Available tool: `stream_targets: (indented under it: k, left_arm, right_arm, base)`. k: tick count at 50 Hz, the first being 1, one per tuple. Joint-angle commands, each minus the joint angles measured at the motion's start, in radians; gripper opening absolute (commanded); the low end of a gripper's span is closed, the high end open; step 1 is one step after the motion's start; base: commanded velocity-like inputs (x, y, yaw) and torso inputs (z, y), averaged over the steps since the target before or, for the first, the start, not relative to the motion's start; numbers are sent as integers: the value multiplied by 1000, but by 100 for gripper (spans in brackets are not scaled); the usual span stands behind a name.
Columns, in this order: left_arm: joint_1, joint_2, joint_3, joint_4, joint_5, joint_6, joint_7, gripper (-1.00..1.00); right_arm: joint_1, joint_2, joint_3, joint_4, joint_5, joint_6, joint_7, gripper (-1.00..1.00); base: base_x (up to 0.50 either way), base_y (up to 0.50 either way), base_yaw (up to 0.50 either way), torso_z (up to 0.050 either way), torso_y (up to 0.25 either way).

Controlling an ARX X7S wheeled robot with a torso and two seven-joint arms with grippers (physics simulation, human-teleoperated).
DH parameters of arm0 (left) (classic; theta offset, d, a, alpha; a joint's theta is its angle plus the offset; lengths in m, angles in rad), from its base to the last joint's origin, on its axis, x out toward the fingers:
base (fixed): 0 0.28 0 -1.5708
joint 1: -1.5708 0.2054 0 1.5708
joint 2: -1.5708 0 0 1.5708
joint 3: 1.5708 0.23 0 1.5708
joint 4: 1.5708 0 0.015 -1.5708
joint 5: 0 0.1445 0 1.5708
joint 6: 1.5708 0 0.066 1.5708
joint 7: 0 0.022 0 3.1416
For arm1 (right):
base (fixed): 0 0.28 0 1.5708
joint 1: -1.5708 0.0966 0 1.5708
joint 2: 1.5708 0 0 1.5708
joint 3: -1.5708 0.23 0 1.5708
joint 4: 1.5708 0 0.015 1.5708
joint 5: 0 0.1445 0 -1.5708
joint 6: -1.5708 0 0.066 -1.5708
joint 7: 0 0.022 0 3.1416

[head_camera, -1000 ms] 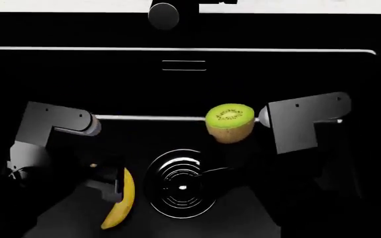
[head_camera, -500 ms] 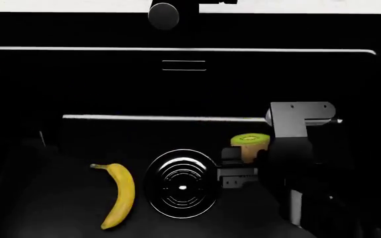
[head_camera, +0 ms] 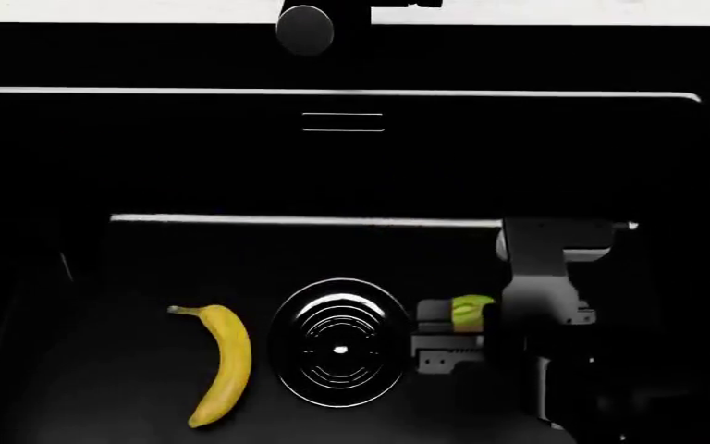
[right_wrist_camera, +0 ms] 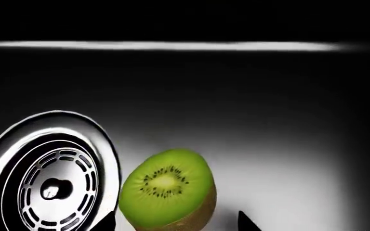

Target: There is a mixed pile of frozen fruits and vegetables on the counter. Locate all the frozen vegetables and place the items in a bowl on the counter. Take all the frozen fruits and defrost them in a running sink.

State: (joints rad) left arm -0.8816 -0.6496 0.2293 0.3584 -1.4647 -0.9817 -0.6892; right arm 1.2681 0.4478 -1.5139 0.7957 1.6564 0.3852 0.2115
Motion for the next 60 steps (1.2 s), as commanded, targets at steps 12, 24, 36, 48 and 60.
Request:
stream_targets:
  k: [12,24,36,48,60]
  left_arm:
    - [-26,5,7,14,-45,-13,-30,100]
    - [-43,-11,-11,14,-54,-5,-51,100]
    - [10,-24,-46,51,-72,30,-55,100]
    - [14,-47,-43,53,-55,26,-39,100]
    - [19,-76,-78,97,-105,35,-86,100]
  right_arm:
    - [133,176,42,-404,-10,33,207,100]
    - [194,393,112,-860,-12,-12,438,100]
    - [169,570,171,-1172,-82,-135,548,100]
    - [148,727,196,-1389,-134,-189,610,100]
    - [214,835,242,-1498,-47,-148,640,100]
  base:
    - [0,0,0,0,0]
    - [0,0,0,0,0]
    - [0,0,0,0,0]
    - [0,0,0,0,0]
    - [0,0,0,0,0]
